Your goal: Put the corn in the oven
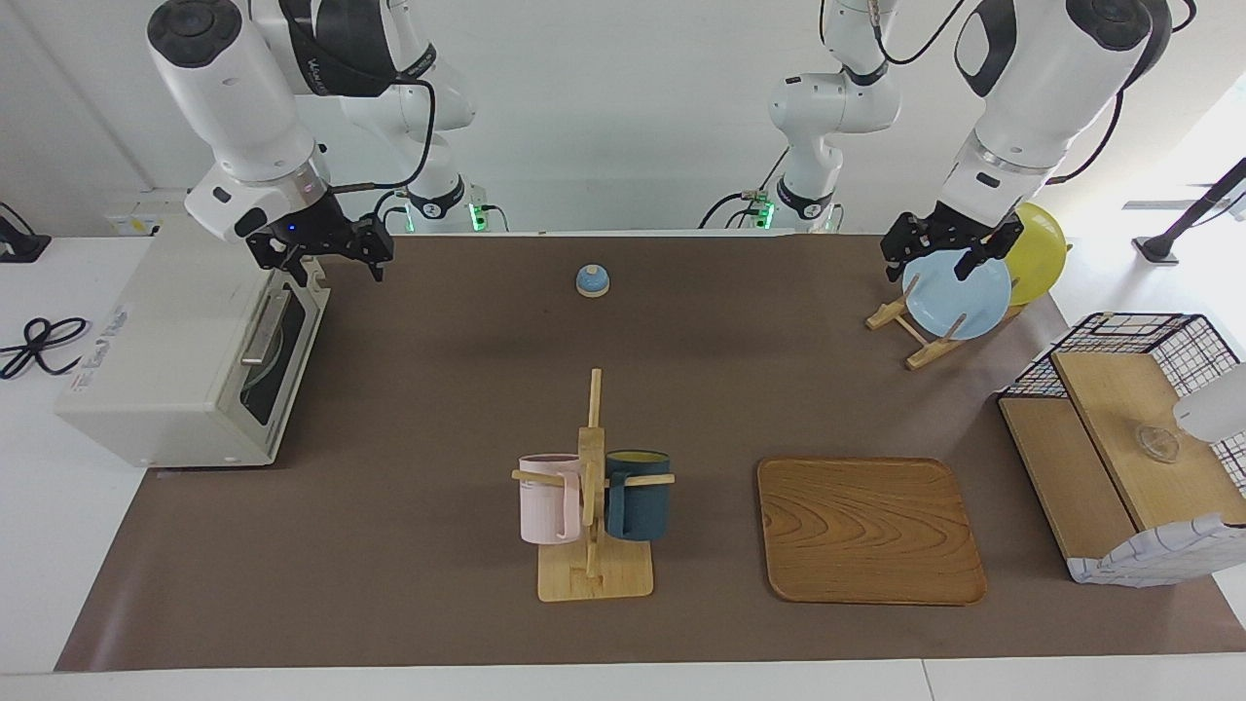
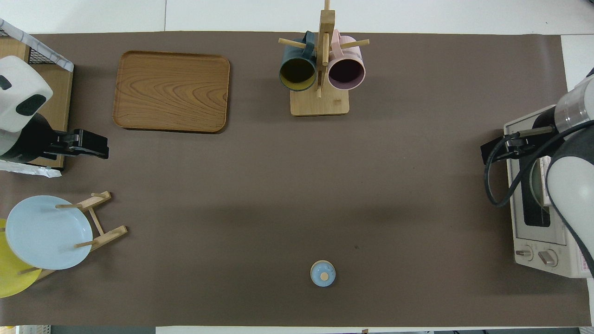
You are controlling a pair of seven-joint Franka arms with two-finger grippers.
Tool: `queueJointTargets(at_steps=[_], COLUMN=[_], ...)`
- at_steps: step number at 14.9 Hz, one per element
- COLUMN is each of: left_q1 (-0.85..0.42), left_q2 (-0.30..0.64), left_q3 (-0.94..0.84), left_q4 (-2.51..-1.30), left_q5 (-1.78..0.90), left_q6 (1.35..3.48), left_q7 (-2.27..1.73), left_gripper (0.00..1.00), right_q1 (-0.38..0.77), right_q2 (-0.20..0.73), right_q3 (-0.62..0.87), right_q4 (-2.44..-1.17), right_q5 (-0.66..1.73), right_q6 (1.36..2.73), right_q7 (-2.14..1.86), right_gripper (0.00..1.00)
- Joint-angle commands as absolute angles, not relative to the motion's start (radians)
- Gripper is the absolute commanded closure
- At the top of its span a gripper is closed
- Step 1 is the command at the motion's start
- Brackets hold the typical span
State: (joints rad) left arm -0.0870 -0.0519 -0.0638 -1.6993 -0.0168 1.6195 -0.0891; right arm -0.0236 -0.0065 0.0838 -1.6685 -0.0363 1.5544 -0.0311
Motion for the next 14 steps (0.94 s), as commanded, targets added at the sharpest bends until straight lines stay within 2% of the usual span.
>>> queueJointTargets(at_steps=[1, 14], left_q1=[-0.086, -0.086], left_q2=[-0.067, -0.067], left_q3=[-0.06, -0.06], left_q4=[-1.715, -1.715], left_q5=[-0.023, -0.023], left_q6=[1.626, 1.625], left_q7=[-0.083, -0.083], left_gripper=[0.0, 0.0], right_q1=[-0.023, -0.026], right_q2=[0.006, 0.009], right_q3=[0.086, 0.066], right_q4=[-1.632, -1.635], right_q5=[-0.008, -0.009], right_q6=[1.551, 1.565], right_q7=[-0.021, -0.025], right_gripper=[0.0, 0.0])
